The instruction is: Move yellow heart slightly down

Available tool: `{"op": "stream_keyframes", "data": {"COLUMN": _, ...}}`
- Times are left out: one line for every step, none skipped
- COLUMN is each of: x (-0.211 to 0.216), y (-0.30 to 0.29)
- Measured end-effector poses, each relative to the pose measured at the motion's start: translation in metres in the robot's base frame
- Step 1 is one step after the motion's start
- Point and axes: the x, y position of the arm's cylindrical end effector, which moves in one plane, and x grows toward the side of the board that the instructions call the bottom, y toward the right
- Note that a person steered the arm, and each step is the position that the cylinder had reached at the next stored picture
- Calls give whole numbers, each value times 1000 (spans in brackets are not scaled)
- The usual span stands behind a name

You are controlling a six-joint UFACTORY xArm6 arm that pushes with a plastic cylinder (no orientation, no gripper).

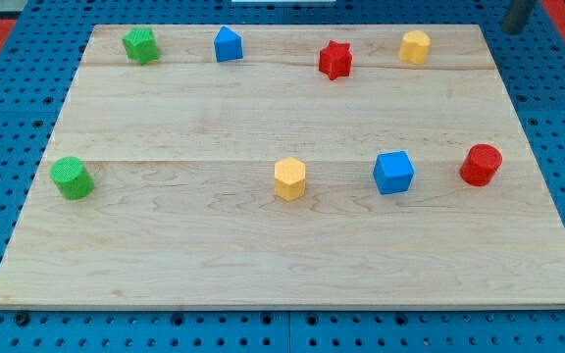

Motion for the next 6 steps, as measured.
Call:
{"op": "stream_keyframes", "data": {"x": 0, "y": 0}}
{"op": "stream_keyframes", "data": {"x": 0, "y": -4}}
{"op": "stream_keyframes", "data": {"x": 5, "y": -30}}
{"op": "stream_keyframes", "data": {"x": 17, "y": -84}}
{"op": "stream_keyframes", "data": {"x": 17, "y": -86}}
{"op": "stream_keyframes", "data": {"x": 17, "y": -123}}
